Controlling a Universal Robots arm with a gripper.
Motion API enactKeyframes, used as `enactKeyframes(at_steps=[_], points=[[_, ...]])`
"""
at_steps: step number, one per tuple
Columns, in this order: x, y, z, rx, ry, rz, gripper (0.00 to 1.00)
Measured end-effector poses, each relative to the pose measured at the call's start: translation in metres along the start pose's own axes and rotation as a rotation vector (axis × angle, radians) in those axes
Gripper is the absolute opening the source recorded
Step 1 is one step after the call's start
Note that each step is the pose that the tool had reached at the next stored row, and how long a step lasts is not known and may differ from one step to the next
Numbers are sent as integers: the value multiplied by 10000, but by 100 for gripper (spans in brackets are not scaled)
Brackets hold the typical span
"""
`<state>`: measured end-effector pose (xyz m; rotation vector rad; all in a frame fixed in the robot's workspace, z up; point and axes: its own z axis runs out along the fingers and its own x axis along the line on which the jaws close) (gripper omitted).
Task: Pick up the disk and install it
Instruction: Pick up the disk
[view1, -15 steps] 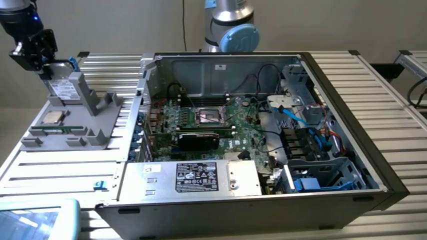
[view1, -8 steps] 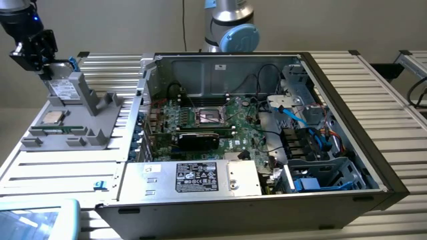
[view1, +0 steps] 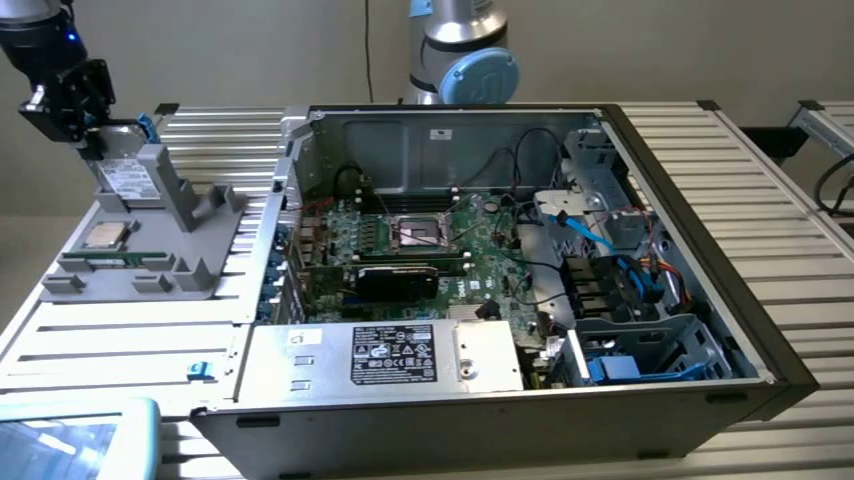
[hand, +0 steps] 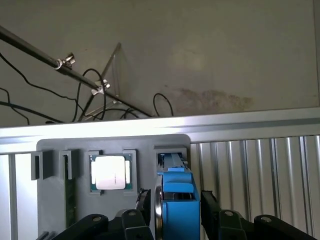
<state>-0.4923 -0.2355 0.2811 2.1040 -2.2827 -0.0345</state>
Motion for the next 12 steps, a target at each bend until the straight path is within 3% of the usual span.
enactKeyframes(at_steps=[2, 5, 12], points=[[0, 0, 0, 0, 0, 0, 50], [0, 0, 0, 0, 1, 0, 37], [1, 6, -1, 23, -1, 0, 37]])
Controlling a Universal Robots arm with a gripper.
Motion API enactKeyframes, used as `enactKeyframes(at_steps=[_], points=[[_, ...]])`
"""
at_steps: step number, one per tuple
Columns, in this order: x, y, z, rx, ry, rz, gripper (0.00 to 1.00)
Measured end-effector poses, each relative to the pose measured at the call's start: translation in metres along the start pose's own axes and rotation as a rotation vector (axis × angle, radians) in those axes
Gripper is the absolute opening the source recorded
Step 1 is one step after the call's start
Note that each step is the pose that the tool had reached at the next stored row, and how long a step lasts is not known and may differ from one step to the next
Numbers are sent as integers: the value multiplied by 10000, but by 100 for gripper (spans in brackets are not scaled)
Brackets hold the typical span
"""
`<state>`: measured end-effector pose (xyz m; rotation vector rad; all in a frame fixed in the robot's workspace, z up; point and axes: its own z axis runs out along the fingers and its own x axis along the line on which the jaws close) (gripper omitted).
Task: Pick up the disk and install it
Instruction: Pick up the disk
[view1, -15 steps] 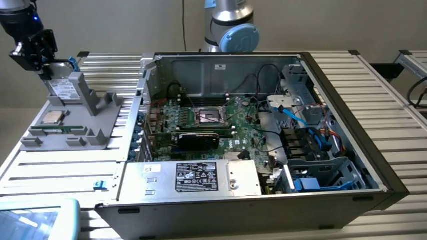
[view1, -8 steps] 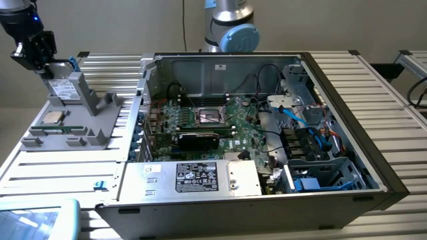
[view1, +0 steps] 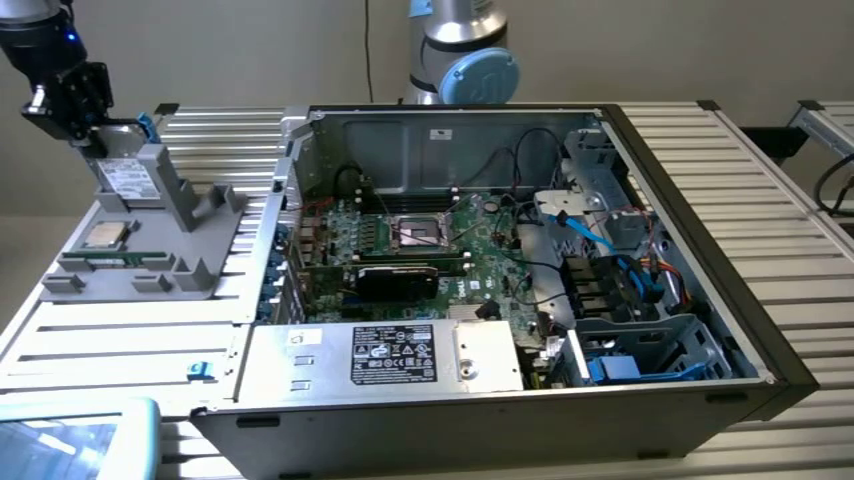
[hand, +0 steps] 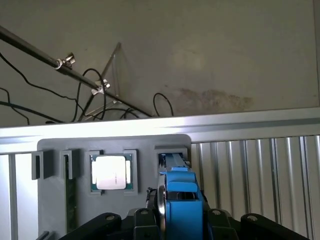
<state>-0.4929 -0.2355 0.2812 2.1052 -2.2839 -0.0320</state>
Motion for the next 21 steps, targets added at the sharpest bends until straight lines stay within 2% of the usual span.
enactKeyframes(at_steps=[3, 6, 9, 12, 21], points=[[1, 4, -56, 61, -6, 0, 37], [1, 3, -61, 90, -9, 0, 37], [1, 5, -80, 86, -7, 1, 37], [2, 9, -178, 89, -8, 2, 37], [5, 16, -381, 91, -8, 0, 37]])
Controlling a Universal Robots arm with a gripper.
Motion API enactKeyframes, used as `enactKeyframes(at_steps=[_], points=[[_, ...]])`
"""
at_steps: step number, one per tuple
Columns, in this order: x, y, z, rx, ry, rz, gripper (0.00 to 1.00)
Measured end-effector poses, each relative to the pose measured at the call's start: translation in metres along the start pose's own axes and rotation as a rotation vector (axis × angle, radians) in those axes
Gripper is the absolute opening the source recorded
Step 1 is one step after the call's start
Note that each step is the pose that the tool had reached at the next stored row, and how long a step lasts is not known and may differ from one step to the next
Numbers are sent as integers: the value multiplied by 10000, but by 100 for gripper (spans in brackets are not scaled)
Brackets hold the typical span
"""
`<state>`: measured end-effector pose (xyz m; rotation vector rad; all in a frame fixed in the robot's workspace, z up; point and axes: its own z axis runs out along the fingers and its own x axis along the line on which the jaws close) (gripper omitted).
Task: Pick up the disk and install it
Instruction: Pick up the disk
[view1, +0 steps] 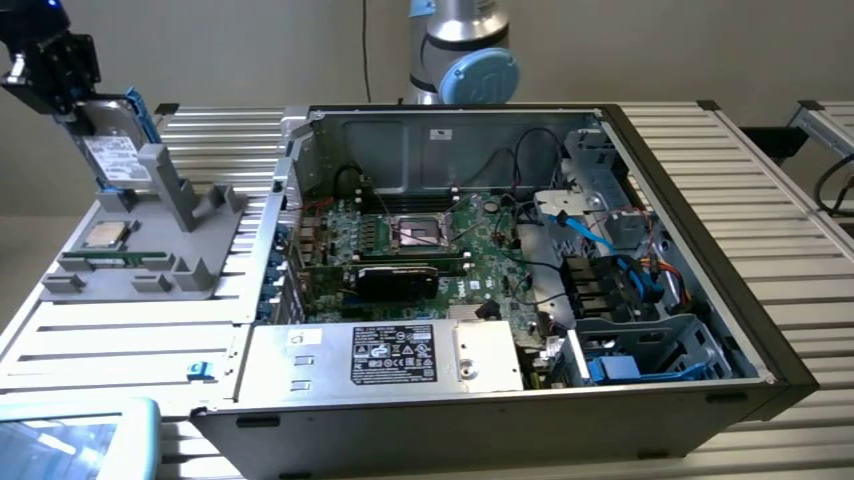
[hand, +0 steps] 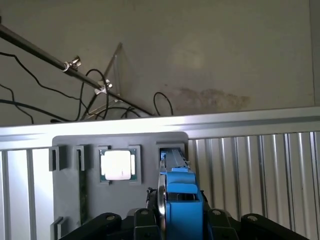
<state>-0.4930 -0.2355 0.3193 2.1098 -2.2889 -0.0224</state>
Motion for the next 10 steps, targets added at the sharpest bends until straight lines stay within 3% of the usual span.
enactKeyframes(at_steps=[10], points=[[2, 6, -231, 1, 1, 0, 37]])
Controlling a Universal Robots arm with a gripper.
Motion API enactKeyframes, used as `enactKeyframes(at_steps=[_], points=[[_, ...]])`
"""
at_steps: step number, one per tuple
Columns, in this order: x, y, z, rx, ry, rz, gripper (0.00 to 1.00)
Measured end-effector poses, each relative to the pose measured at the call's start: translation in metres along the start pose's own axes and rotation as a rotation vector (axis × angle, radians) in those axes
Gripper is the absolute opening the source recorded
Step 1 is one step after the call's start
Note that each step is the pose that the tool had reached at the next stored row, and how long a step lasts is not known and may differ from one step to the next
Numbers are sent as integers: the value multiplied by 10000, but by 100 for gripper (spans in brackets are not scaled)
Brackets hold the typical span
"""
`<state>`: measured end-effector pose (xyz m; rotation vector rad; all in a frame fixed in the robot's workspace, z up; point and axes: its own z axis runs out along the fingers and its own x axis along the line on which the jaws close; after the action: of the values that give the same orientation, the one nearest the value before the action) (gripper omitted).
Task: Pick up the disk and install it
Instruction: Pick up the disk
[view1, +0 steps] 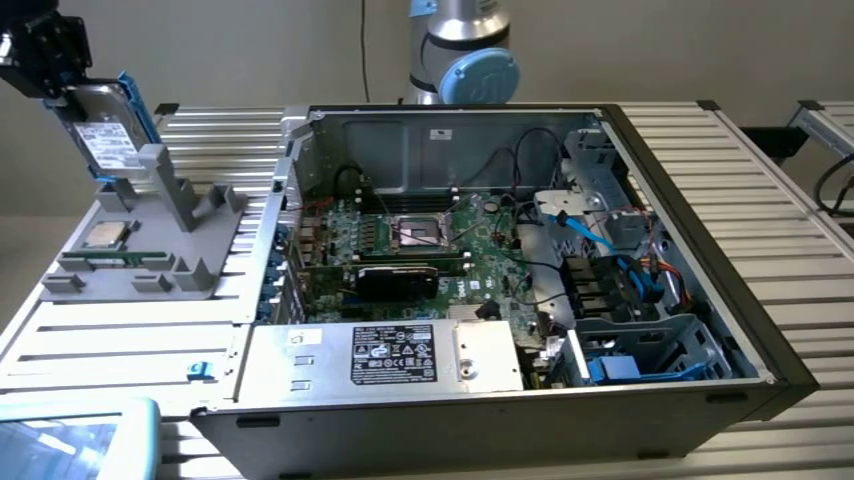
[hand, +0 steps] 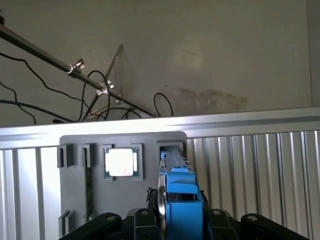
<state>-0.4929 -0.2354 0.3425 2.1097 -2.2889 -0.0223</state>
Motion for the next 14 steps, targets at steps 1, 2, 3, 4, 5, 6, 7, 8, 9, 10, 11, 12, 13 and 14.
enactKeyframes(at_steps=[1, 2, 3, 4, 5, 6, 7, 8, 9, 10, 11, 12, 13, 14], points=[[0, 0, -44, 1, 1, 0, 37], [0, -2, -86, 3, 2, 1, 37], [-1, -5, -129, 5, 3, 1, 37], [-1, -9, -172, 7, 4, 1, 37], [-1, -16, -215, 9, 4, 0, 37], [-1, -27, -259, 13, 3, -1, 37], [-2, -43, -304, 10, 4, 0, 37], [-4, -63, -346, 12, 4, 0, 37], [-5, -88, -391, 12, 3, 0, 37], [-7, -115, -428, 12, 4, 0, 37], [-9, -145, -465, 14, 3, 0, 37], [-12, -175, -502, 12, 3, 0, 37], [-14, -205, -539, 12, 4, 0, 37], [-16, -234, -575, 12, 4, 0, 37]])
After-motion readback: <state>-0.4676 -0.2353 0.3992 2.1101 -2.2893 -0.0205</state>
